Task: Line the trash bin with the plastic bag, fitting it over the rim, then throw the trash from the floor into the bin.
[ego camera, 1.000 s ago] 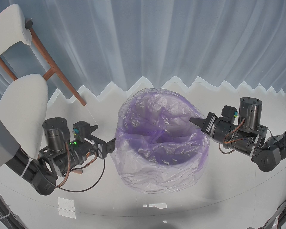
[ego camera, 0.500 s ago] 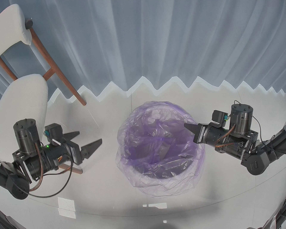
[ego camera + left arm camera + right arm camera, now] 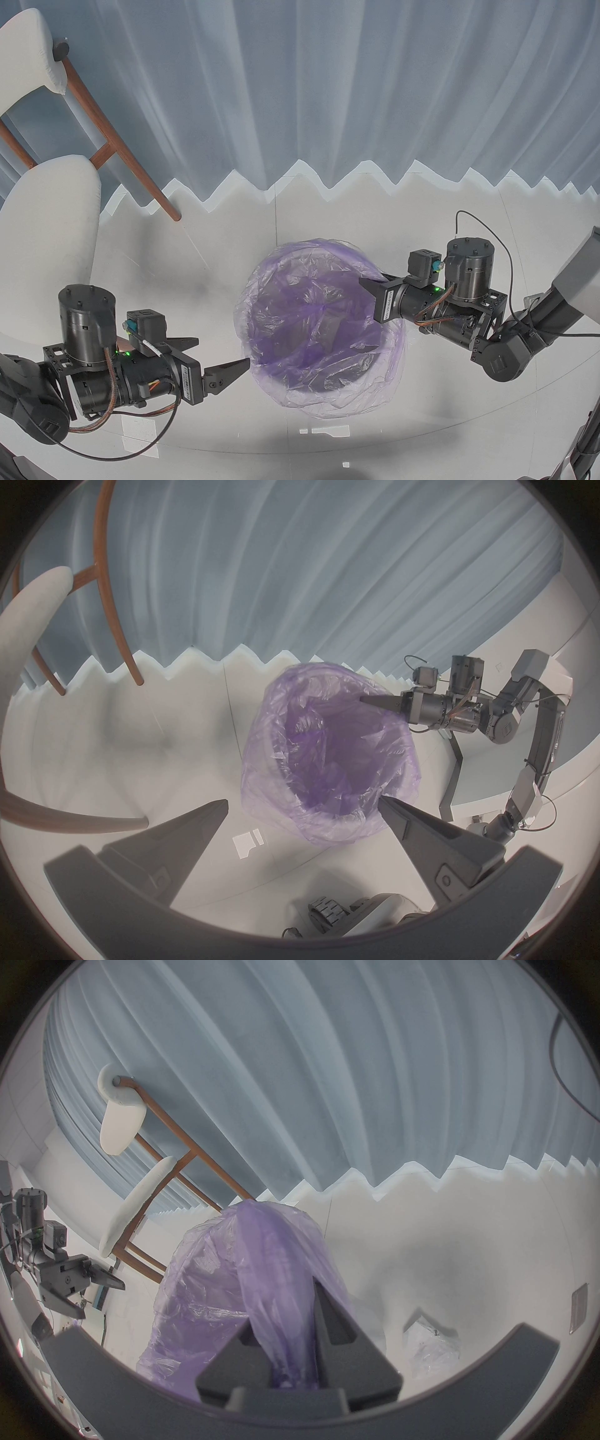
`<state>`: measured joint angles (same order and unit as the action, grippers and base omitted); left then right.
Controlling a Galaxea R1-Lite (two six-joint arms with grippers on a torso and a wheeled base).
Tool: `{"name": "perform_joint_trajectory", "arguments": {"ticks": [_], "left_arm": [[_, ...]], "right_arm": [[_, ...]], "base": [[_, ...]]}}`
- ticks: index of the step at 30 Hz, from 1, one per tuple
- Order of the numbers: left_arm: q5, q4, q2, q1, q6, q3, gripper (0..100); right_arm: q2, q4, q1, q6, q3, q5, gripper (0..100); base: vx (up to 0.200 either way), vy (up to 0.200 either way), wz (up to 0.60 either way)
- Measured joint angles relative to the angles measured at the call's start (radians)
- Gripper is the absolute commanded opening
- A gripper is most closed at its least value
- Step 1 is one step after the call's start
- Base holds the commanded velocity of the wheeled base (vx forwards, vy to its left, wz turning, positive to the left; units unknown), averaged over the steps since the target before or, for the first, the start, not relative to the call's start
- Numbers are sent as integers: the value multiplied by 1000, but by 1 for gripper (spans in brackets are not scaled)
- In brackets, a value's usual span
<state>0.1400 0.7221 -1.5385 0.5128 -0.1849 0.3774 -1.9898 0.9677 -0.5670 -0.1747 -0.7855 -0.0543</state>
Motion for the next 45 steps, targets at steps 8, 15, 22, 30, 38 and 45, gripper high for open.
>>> {"name": "perform_joint_trajectory", "arguments": {"ticks": [8, 15, 22, 30, 38, 45], "left_arm": [[-13, 7, -101, 4, 6, 51, 100], [-80, 46, -182, 4, 43, 90, 0], [-145, 163, -254, 3, 67, 106, 0], [-179, 181, -308, 6, 69, 151, 0], [-206, 182, -331, 9, 70, 167, 0], [-221, 182, -334, 10, 69, 173, 0]], "right_arm": [[-18, -4, -35, 1, -38, 20, 0], [-21, -2, -57, 3, -45, 33, 0], [-21, 0, -65, 7, -44, 51, 0], [-22, -1, -67, 15, -41, 57, 100], [-21, 17, -66, 8, -30, 54, 100], [-28, 37, -63, 7, -8, 55, 100]], "base": [[0, 0, 0], [0, 0, 0], [0, 0, 0], [0, 0, 0], [0, 0, 0], [0, 0, 0]]}}
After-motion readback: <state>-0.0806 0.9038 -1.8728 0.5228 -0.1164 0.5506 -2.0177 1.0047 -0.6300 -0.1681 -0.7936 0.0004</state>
